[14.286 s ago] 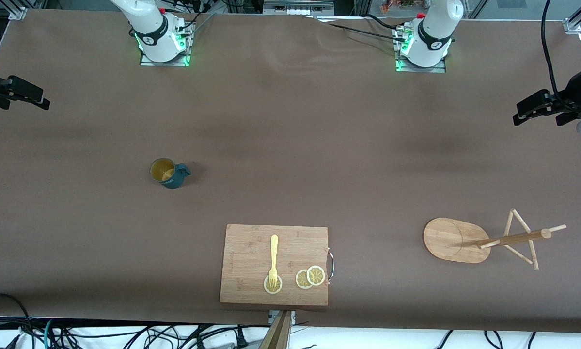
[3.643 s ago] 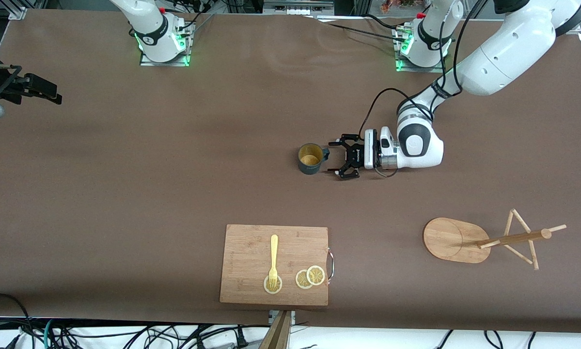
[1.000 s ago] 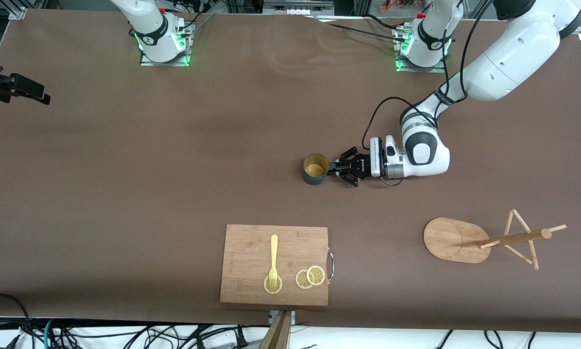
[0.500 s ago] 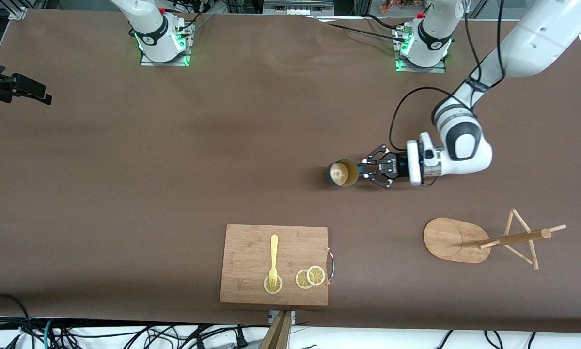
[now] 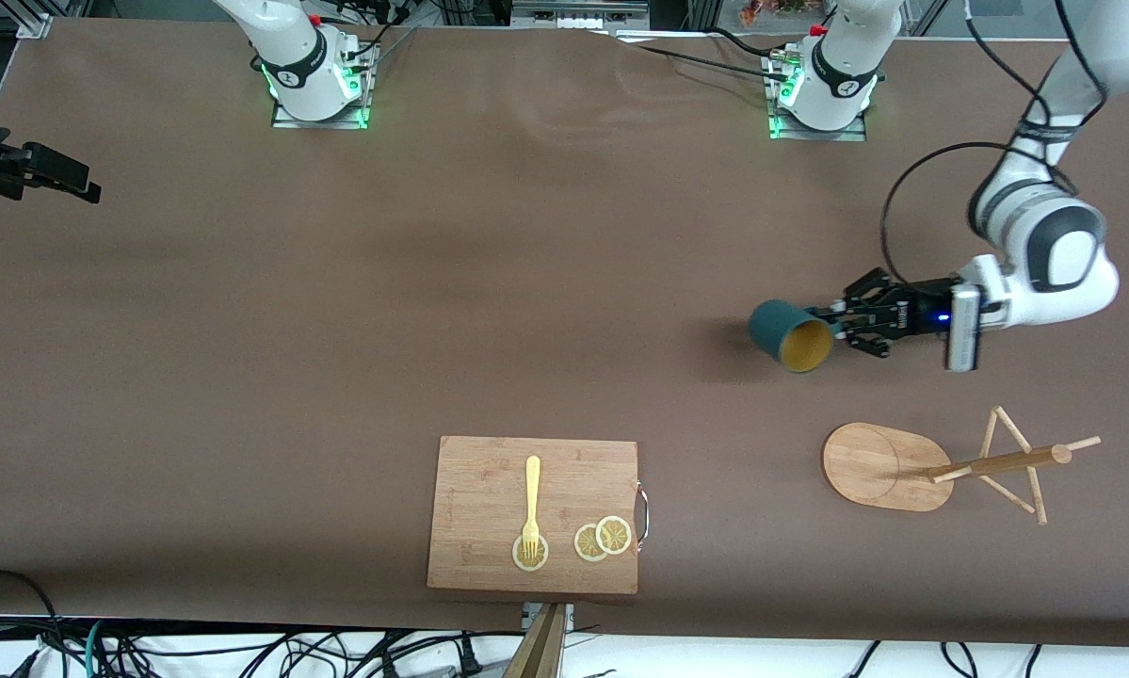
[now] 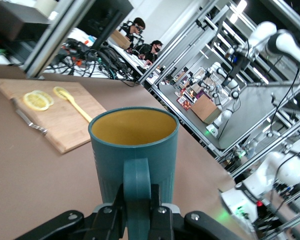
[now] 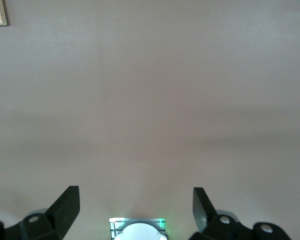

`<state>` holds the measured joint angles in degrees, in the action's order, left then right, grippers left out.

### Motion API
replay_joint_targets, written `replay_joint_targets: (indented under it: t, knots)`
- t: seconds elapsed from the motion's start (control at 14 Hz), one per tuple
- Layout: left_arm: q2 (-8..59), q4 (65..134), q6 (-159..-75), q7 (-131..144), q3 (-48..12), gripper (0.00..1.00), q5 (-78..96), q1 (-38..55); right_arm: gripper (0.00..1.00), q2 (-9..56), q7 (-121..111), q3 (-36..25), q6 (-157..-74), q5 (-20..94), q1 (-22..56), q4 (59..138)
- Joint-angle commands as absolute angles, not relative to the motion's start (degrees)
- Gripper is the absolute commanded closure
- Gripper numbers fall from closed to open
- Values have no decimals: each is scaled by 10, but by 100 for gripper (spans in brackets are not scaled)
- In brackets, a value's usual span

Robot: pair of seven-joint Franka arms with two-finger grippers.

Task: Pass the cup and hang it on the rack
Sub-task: 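Lift the mug by its handle with the left gripper toward the rack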

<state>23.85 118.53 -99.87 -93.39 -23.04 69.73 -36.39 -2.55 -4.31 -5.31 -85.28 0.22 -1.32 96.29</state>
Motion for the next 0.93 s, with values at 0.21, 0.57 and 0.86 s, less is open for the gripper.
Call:
replay_joint_targets:
  t: [0.21,0.57,0.86]
  knots:
    - [291,1146,-891,-850,-214,100,646,-431,0,-25,-39,-54,-845,9,-11,954]
    - [293,1115,-815,-637,-213,100,634,-482,0,-25,-39,-54,-845,9,-11,954]
    - [301,1058,-813,-450,-214,100,636,-504,0,-25,-39,-54,-845,9,-11,954]
